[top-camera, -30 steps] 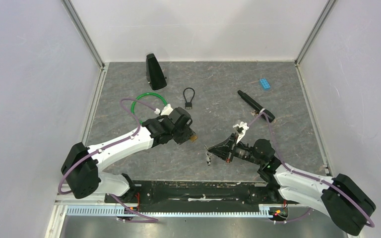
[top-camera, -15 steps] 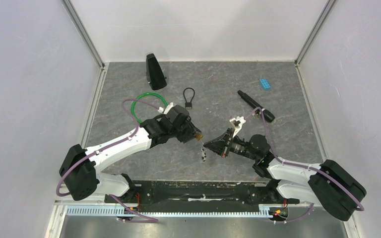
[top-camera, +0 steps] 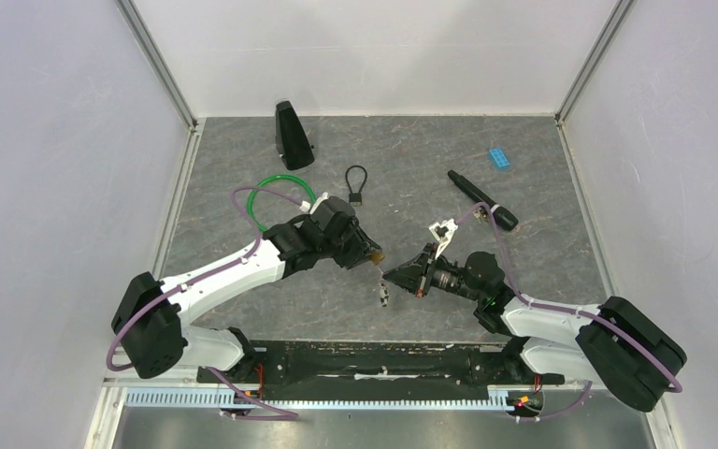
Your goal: Unlock with the key
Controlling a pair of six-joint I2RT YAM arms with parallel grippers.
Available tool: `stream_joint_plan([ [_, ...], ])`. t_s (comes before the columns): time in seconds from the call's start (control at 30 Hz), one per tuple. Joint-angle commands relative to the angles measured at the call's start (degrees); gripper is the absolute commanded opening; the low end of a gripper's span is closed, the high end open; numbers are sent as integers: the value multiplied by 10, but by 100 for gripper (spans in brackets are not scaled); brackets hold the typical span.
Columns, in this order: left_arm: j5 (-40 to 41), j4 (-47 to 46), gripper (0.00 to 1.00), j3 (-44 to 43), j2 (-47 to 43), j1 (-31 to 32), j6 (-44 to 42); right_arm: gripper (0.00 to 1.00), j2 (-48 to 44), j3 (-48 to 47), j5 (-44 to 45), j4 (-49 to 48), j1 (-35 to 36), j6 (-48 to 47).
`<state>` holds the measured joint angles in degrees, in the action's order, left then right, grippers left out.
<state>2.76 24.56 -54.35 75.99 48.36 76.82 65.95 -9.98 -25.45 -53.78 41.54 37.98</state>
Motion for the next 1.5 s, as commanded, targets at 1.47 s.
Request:
stream_joint_plan([
  [1.47,-17,-61,2,10,-25,-3,-30,0,-40,0,77,44,4,-6],
])
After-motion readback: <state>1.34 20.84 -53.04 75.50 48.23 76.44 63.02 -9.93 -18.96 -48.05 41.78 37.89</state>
